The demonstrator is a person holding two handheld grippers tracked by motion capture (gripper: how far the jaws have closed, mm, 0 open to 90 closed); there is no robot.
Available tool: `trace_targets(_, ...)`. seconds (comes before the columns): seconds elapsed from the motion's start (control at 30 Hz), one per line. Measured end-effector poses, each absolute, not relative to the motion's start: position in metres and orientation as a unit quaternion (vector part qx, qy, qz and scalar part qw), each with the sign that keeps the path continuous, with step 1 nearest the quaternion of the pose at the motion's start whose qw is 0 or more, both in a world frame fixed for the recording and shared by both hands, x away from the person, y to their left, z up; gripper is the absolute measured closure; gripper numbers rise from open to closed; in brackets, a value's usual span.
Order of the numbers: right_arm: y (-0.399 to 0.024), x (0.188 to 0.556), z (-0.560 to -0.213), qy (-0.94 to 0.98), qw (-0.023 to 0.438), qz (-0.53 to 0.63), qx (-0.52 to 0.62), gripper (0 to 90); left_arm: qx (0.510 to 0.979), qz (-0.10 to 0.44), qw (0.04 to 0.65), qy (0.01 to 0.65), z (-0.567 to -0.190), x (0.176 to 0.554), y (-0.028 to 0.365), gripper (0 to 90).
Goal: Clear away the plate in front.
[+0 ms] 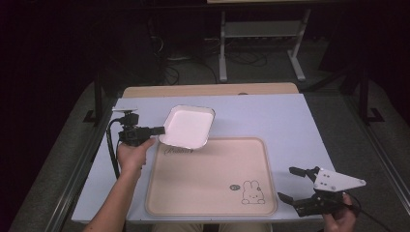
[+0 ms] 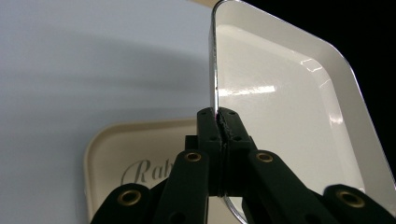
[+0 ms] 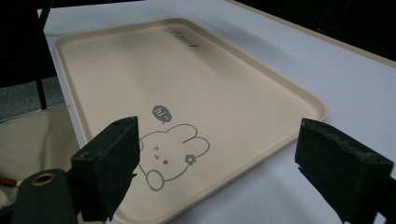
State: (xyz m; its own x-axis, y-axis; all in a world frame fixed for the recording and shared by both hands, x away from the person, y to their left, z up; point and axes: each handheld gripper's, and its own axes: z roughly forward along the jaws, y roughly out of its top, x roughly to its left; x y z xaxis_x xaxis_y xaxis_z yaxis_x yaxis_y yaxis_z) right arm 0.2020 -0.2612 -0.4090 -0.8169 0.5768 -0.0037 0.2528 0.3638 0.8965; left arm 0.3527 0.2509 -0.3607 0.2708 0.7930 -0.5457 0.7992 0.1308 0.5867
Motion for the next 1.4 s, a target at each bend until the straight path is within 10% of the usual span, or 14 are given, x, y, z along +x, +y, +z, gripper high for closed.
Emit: trace_targets(1.4, -0.258, 0.203, -0.408, 0.813, 0.159, 0.5, 0.252, 13.1, 0.694, 0.029, 0.371, 0.617, -0.441, 0.277, 0.198, 88.7)
